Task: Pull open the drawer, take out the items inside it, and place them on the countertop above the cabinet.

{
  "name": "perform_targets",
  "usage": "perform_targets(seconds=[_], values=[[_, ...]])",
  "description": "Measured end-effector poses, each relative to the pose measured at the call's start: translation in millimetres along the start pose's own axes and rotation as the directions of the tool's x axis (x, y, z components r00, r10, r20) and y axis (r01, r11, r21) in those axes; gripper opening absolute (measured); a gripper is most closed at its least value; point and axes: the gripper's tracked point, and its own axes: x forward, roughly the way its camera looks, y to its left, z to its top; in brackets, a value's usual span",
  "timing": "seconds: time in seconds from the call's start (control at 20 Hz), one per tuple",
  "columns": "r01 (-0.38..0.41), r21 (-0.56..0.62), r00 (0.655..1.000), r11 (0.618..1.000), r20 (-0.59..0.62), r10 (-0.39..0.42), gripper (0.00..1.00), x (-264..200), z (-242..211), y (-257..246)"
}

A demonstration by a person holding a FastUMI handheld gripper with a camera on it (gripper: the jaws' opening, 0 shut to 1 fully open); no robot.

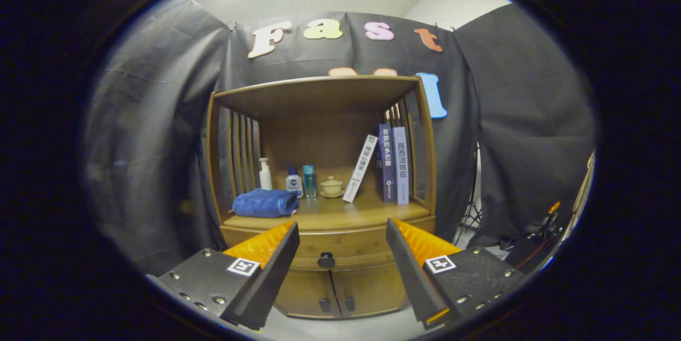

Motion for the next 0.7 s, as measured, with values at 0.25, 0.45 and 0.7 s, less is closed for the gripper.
perform_targets(seconds=[0.25,0.45,0.7], values=[[-0.024,0.017,1.0,1.0,0.004,0.024,0.98,39,-20,7],[0.018,0.035,0.999,0.999,-0.03,-0.017,0.98,81,-55,-1],[0.014,0.049,0.993,0.999,-0.115,-0.009,0.98,134,-111,-1]])
